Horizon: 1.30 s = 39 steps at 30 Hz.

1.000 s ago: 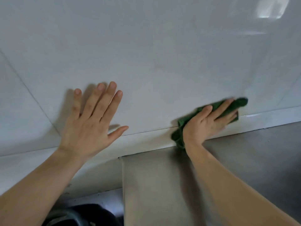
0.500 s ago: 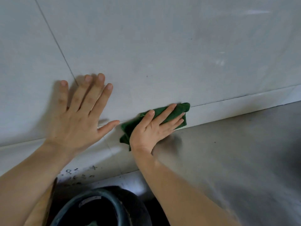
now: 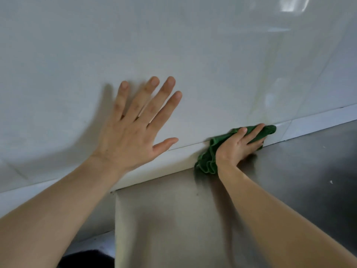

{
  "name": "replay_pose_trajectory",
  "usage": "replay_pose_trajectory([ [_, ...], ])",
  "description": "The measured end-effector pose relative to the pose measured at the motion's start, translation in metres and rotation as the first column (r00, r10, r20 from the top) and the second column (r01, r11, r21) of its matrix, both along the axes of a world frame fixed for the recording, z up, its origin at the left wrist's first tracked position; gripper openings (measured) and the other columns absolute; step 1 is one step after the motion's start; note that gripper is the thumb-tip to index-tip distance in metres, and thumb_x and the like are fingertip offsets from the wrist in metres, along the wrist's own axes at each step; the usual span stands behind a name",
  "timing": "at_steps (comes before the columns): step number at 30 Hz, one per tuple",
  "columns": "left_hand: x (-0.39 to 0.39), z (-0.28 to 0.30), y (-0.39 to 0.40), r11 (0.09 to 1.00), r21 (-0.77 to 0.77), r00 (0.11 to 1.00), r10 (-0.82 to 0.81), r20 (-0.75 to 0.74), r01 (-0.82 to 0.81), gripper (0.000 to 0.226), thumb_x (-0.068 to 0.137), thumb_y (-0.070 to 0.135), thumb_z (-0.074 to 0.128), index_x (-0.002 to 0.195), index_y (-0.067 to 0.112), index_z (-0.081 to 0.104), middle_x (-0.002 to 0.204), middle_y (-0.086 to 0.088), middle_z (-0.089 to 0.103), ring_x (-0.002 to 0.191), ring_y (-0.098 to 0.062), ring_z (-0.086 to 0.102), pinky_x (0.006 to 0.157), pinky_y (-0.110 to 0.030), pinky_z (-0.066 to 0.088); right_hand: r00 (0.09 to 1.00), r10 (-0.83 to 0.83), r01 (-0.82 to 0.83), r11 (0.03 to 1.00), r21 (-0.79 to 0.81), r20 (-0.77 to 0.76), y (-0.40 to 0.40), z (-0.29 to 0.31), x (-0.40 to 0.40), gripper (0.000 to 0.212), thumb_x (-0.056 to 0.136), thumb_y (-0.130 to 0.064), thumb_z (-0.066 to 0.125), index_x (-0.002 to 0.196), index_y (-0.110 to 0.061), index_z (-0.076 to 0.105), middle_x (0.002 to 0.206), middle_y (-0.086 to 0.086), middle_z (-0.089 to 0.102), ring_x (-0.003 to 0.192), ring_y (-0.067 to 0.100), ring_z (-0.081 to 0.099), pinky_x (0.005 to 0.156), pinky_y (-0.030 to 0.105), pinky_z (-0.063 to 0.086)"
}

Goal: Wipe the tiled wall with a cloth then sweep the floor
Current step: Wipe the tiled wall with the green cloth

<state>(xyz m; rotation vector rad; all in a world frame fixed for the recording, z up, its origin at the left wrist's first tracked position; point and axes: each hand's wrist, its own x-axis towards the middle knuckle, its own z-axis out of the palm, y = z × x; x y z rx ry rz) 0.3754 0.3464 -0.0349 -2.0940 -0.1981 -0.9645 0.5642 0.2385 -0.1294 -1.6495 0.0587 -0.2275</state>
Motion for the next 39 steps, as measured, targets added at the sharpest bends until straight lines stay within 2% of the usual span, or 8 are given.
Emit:
replay_pose_trajectory([
  [5,0.049,0.031,-0.023,0.999,-0.02,0.999,0.029,0.038,-0.029,0.08,0.091,0.059,0.037,0.149,0.01,0.01,0.153,-0.008,0.008,0.143,-0.024,-0.005,0.113,-0.048,-0.009,0.995,-0.045,0.051,0.997,0.055,-0.089,-0.03,0.068,0.055,0.052,0.103,-0.035,0.017,0.152,-0.029,0.001,0.161,0.004,-0.004,0.147,0.022,-0.001,0.116,0.048,0.007],
  [8,0.061,0.042,-0.022,0.993,0.008,0.99,0.115,0.083,-0.117,0.082,0.091,0.059,0.036,0.149,0.006,0.01,0.156,-0.011,0.006,0.144,-0.021,-0.007,0.114,-0.048,-0.004,0.963,-0.084,0.09,0.996,-0.011,0.254,-0.024,0.158,0.057,0.053,0.101,-0.034,0.02,0.152,-0.028,0.006,0.161,0.003,0.002,0.146,0.022,0.004,0.113,0.053,0.013],
  [11,0.067,0.039,-0.019,0.983,0.071,0.979,0.161,0.122,-0.17,0.081,0.092,0.058,0.035,0.148,0.003,0.014,0.157,-0.011,-0.001,0.144,-0.025,-0.003,0.115,-0.049,-0.002,0.761,-0.092,0.186,0.979,-0.08,0.642,-0.008,0.219,0.045,0.054,0.097,-0.034,0.021,0.15,-0.021,0.025,0.158,0.009,0.019,0.145,0.026,0.016,0.111,0.05,0.018],
  [15,0.07,0.041,-0.018,0.98,0.089,0.979,0.166,0.117,-0.177,0.084,0.091,0.062,0.034,0.147,0.003,0.016,0.157,-0.011,-0.005,0.144,-0.025,-0.004,0.115,-0.05,-0.001,0.731,-0.061,0.224,0.962,-0.155,0.679,-0.005,0.135,0.04,0.054,0.095,-0.033,0.024,0.147,-0.019,0.031,0.154,0.016,0.027,0.143,0.031,0.02,0.112,0.051,0.022],
  [21,0.068,0.043,-0.025,0.958,0.093,0.962,0.263,0.077,-0.27,0.082,0.092,0.062,0.025,0.148,0.005,0.009,0.156,-0.012,-0.012,0.143,-0.027,-0.01,0.114,-0.05,-0.006,0.873,0.263,-0.057,0.891,-0.45,0.41,-0.028,0.016,0.034,0.061,0.096,-0.04,0.015,0.147,-0.022,-0.011,0.158,0.015,-0.006,0.145,0.026,-0.009,0.118,0.049,-0.001],
  [24,0.064,0.045,-0.032,0.971,0.028,0.969,0.235,0.081,-0.237,0.08,0.092,0.057,0.032,0.148,0.005,0.01,0.157,-0.01,-0.007,0.144,-0.025,-0.006,0.114,-0.05,-0.006,0.846,0.275,-0.024,0.876,-0.481,0.458,-0.032,0.069,0.033,0.061,0.094,-0.043,0.015,0.149,-0.024,-0.005,0.158,0.017,-0.001,0.144,0.026,-0.006,0.113,0.061,0.012],
  [31,0.111,0.12,-0.056,0.998,0.025,0.973,0.042,0.228,-0.049,0.07,0.096,0.043,0.038,0.147,0.002,0.013,0.156,-0.013,0.006,0.144,-0.02,-0.005,0.114,-0.049,-0.006,0.532,0.045,0.269,0.938,-0.22,0.845,-0.017,0.314,0.059,0.053,0.094,-0.037,0.025,0.143,-0.025,0.041,0.153,0.008,0.033,0.143,0.031,0.024,0.111,0.056,0.02],
  [39,0.133,0.151,-0.054,0.997,0.077,0.984,0.019,0.175,-0.033,0.065,0.099,0.041,0.031,0.147,0.001,0.013,0.155,-0.012,0.012,0.141,-0.025,0.011,0.114,-0.046,-0.001,0.917,0.046,0.039,0.978,-0.204,0.395,-0.055,0.152,0.093,0.065,0.089,-0.045,0.009,0.152,-0.027,0.01,0.161,0.003,0.004,0.148,0.022,0.001,0.118,0.048,0.011],
])
